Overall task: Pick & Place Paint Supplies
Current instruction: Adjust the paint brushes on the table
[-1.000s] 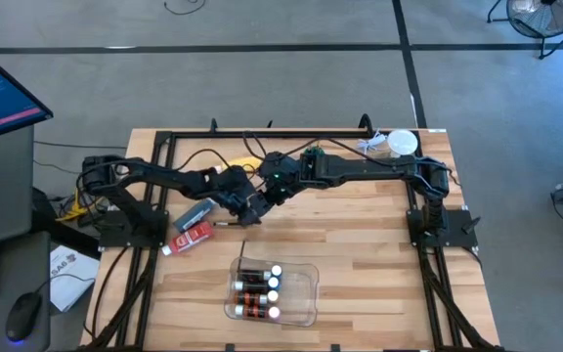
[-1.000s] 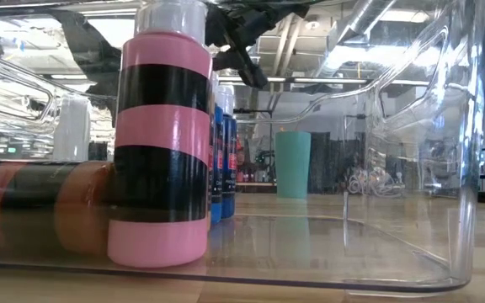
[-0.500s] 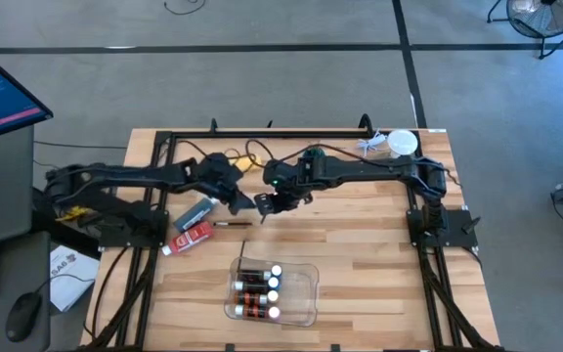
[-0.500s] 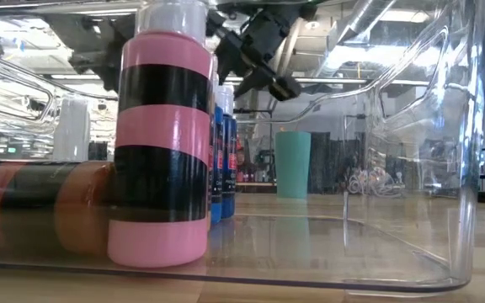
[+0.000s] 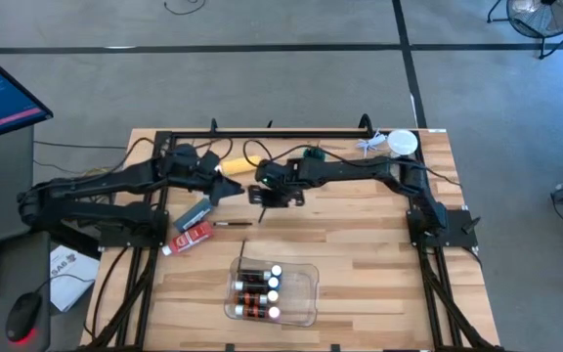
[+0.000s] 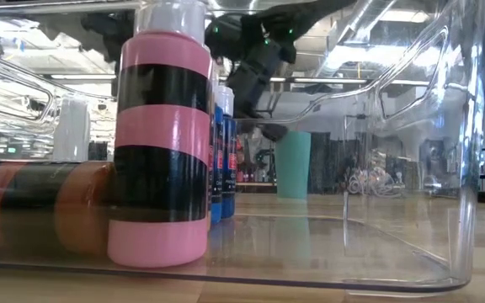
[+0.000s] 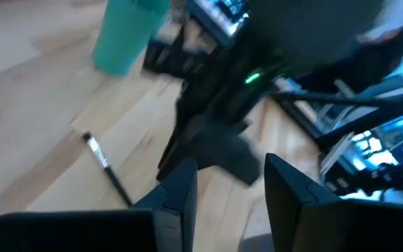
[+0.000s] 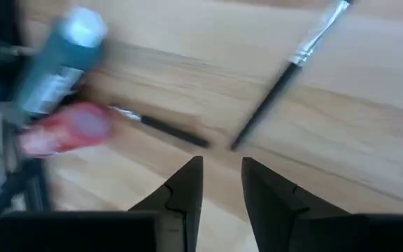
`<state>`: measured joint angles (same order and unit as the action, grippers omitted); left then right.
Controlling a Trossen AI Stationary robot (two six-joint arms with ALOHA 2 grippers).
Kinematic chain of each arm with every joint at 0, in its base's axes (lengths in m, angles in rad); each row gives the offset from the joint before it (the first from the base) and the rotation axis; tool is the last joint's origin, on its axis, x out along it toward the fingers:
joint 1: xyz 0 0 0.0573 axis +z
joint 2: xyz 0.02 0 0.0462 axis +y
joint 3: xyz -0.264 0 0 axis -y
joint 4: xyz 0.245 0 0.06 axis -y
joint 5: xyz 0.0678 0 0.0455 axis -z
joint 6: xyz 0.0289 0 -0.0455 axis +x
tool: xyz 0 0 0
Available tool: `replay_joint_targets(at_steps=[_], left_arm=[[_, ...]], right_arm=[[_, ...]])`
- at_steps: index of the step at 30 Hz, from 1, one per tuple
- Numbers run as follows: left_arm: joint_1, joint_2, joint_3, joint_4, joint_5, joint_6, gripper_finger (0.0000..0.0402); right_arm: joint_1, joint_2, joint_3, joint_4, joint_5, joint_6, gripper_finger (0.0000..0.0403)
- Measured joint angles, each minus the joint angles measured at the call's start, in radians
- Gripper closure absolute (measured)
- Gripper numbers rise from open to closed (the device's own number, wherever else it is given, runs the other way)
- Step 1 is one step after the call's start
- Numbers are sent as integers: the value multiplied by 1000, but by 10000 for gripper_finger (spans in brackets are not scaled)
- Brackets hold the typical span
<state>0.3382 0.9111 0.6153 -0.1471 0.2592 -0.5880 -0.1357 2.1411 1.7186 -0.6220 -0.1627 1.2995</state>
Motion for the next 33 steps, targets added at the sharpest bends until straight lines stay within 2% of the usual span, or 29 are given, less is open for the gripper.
replay_joint_targets(at_steps=[5,14,18,21,26,30,33], left_arm=[[-4,-43,0,0,-9,0,309],[-4,-52,0,-44,-18,11,309],[-4,-35,0,-137,-39,59,309],[-4,-6,0,-243,-34,114,309],[-27,68,-1,-421,26,292,309],[-64,123,0,-423,-38,418,309],[-73,177,0,-342,-69,409,309]], right_arm=[[-11,50,1,65,-104,11,310],[-10,50,1,115,-118,11,310],[-9,35,1,147,-125,-4,310],[8,7,1,169,-108,-15,310],[44,-68,1,194,-66,-97,310],[67,-149,1,194,-22,-230,310],[98,-215,1,186,54,-339,310]])
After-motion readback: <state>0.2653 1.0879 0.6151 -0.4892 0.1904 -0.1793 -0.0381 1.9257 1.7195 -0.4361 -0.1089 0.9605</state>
